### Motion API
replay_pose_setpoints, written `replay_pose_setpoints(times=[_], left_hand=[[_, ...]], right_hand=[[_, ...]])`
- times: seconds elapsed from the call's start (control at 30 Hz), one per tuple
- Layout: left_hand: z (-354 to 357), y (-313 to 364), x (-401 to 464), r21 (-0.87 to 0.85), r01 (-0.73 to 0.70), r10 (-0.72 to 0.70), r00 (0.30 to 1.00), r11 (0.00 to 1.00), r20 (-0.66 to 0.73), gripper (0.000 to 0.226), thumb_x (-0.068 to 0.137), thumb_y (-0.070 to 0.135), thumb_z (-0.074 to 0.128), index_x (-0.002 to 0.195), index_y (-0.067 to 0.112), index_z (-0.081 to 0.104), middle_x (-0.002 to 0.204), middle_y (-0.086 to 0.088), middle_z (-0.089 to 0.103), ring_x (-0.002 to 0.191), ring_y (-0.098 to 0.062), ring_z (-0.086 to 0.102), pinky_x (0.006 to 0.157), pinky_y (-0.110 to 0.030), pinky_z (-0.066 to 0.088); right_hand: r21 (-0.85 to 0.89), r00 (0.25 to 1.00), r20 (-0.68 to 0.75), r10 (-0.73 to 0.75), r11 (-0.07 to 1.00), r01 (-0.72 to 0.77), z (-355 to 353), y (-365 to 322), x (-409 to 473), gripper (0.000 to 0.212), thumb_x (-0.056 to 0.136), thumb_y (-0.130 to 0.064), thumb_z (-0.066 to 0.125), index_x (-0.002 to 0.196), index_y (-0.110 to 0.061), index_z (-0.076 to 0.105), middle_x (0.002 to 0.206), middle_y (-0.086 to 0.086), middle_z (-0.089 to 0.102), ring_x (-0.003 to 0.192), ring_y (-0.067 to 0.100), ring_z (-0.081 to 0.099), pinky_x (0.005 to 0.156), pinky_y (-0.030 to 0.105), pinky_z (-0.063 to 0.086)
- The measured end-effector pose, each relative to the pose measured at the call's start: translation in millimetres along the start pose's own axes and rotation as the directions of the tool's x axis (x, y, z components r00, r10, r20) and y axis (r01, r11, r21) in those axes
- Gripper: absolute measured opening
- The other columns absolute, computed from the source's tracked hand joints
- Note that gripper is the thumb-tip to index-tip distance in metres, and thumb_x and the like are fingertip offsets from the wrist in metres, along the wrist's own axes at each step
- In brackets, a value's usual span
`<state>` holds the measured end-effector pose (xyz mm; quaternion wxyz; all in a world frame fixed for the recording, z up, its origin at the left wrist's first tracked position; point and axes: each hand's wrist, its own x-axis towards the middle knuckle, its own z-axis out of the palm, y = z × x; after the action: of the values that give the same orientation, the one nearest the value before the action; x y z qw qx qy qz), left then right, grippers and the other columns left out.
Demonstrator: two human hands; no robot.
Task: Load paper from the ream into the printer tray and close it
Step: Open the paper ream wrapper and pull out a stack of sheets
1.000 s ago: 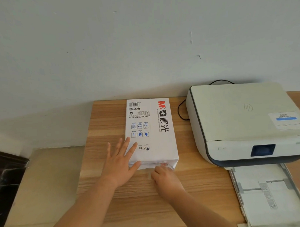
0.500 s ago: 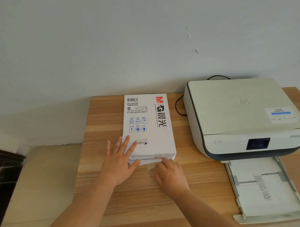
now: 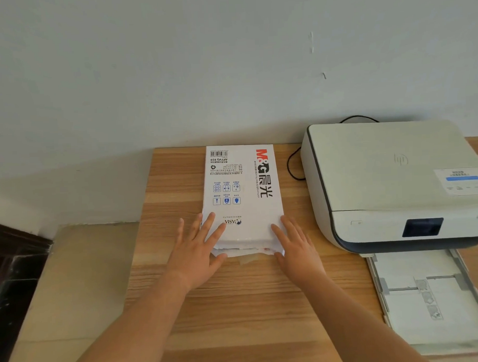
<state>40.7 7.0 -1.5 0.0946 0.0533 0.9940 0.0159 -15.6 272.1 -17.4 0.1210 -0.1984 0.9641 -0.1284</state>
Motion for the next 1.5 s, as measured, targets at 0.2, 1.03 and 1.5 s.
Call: replay_pose_setpoints(times=[0.2,1.03,1.5], left_hand=[[-0.8,4.6,4.8,0.006,-0.001,0.0,1.0,1.0,0.028,0.07,0.09,0.066,0.02,0.149,0.035,-0.003,0.158,0.005,-0.017,0.145,-0.02,-0.018,0.113,-0.057,-0.014],[-13.2,66.3,43.4,-0.17,-0.18,0.193,0.979,0.969,0.062,0.059,0.091,0.043,0.052,0.142,0.017,0.04,0.154,-0.006,0.031,0.141,-0.026,0.029,0.116,-0.041,0.02],[-53.6,62.4,69.1,-0.018,-0.238,0.238,0.971,0.971,-0.014,0.041,0.094,0.046,0.037,0.106,0.018,0.066,0.102,0.0,0.07,0.097,-0.021,0.06,0.088,-0.038,0.041]], right_hand=[[0.006,0.998,0.02,0.057,0.998,-0.057,-4.5,17.1,-10.2,0.068,0.092,-0.019,0.057,0.151,-0.025,0.022,0.161,0.002,0.012,0.149,0.023,0.002,0.116,0.04,0.023],[0.094,0.996,0.01,0.083,0.992,-0.084,0.9,29.2,-15.1,0.061,0.091,-0.04,0.056,0.144,-0.029,0.03,0.154,-0.001,0.027,0.141,0.022,0.027,0.097,0.043,0.047],[0.141,0.966,-0.217,-0.138,0.975,0.171,-15.5,-24.1,28.0,0.022,0.081,-0.02,0.071,0.103,-0.016,0.07,0.132,0.008,0.059,0.126,0.029,0.051,0.1,0.048,0.044]])
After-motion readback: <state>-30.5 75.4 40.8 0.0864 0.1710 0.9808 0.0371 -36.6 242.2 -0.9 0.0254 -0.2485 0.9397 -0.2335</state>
